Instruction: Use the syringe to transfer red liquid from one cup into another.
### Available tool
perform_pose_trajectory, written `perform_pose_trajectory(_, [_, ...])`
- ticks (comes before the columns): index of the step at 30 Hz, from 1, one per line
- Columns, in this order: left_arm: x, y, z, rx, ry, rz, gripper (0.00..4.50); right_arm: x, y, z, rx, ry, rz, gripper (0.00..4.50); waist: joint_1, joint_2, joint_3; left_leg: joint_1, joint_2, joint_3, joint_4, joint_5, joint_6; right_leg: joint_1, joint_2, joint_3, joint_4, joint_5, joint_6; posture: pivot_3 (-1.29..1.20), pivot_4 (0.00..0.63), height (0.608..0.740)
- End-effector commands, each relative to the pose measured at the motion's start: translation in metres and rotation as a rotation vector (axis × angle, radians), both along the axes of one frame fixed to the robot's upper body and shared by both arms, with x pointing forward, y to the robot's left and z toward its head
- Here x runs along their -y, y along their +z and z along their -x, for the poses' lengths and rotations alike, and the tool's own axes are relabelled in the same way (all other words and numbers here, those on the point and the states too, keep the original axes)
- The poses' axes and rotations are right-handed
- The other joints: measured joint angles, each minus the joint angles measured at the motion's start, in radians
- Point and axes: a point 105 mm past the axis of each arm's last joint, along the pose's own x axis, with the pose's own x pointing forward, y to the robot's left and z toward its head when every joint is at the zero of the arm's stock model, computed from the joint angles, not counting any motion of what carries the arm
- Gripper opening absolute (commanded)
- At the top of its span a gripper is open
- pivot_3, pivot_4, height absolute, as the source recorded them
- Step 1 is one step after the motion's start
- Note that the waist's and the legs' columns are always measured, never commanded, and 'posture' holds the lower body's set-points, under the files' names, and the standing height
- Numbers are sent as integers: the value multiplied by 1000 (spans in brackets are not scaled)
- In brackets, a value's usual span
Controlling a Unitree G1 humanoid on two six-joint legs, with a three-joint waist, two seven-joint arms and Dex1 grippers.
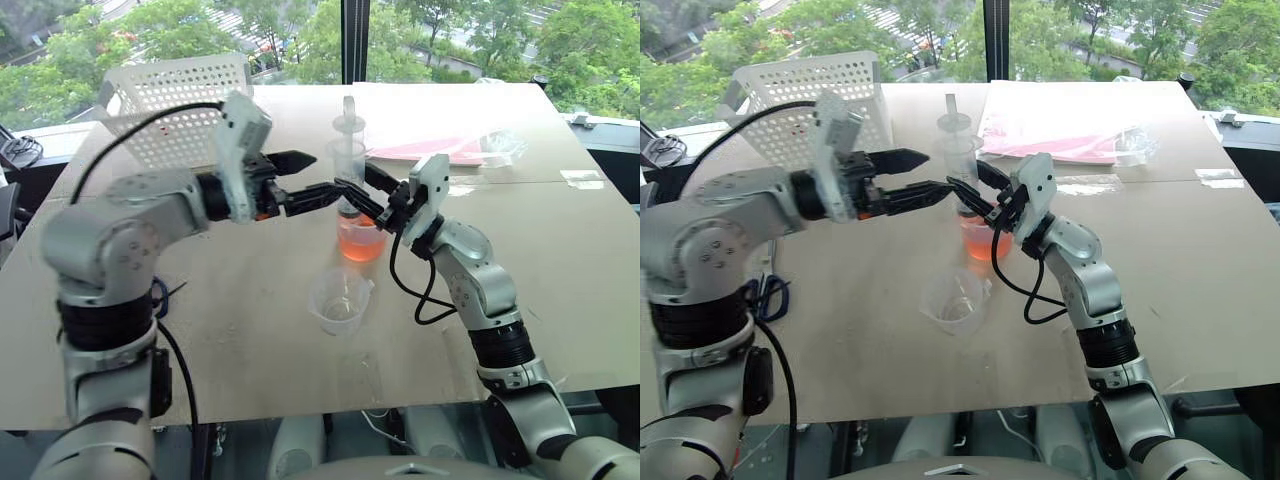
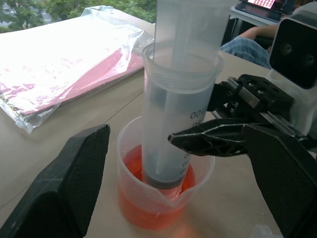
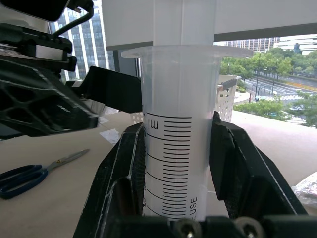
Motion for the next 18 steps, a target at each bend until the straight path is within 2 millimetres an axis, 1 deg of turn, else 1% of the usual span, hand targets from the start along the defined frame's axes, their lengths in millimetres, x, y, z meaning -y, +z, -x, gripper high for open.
perform_pose_trajectory(1, [1, 17, 1, 86, -1, 1, 4324, -1, 18, 7, 69, 13, -35, 1410, -1, 0, 0, 0, 0, 0, 0, 0, 0, 0, 0, 0, 0, 0, 0, 0, 150, 740])
perform_pose_trajectory(5, [-7, 21, 4, 96, 0, 4, 4324, 5, 25, 6, 85, -5, -44, 1409, 0, 0, 0, 0, 0, 0, -1, 0, 0, 0, 0, 0, 0, 0, 0, 0, 150, 740])
perform_pose_trajectory(9, [-7, 22, 7, 103, -12, 10, 4324, 6, 29, 5, 95, -7, -48, 1409, 2, 0, 0, 0, 0, 0, -1, 0, 0, 0, 0, 0, -1, 0, 0, 0, 150, 740])
perform_pose_trajectory(14, [-15, 23, 18, 114, -16, 19, 4324, 15, 49, 2, 122, -22, -86, 1409, 1, 0, 0, 0, 0, 0, -1, 0, 0, 0, 0, 0, 0, 0, 0, 0, 150, 740])
perform_pose_trajectory(16, [-18, 22, 24, 127, -21, 34, 4324, 18, 51, 0, 130, -30, -80, 1409, 1, 0, 0, 0, 0, 0, -1, 0, 0, 0, 0, 0, 0, 0, 0, 0, 150, 740])
perform_pose_trajectory(18, [-22, 17, 29, 147, -11, 40, 4324, 20, 50, -2, 130, -35, -70, 1409, 1, 0, 0, 0, 0, 0, -1, 0, 0, 0, 0, 0, -1, 0, 0, 0, 150, 740])
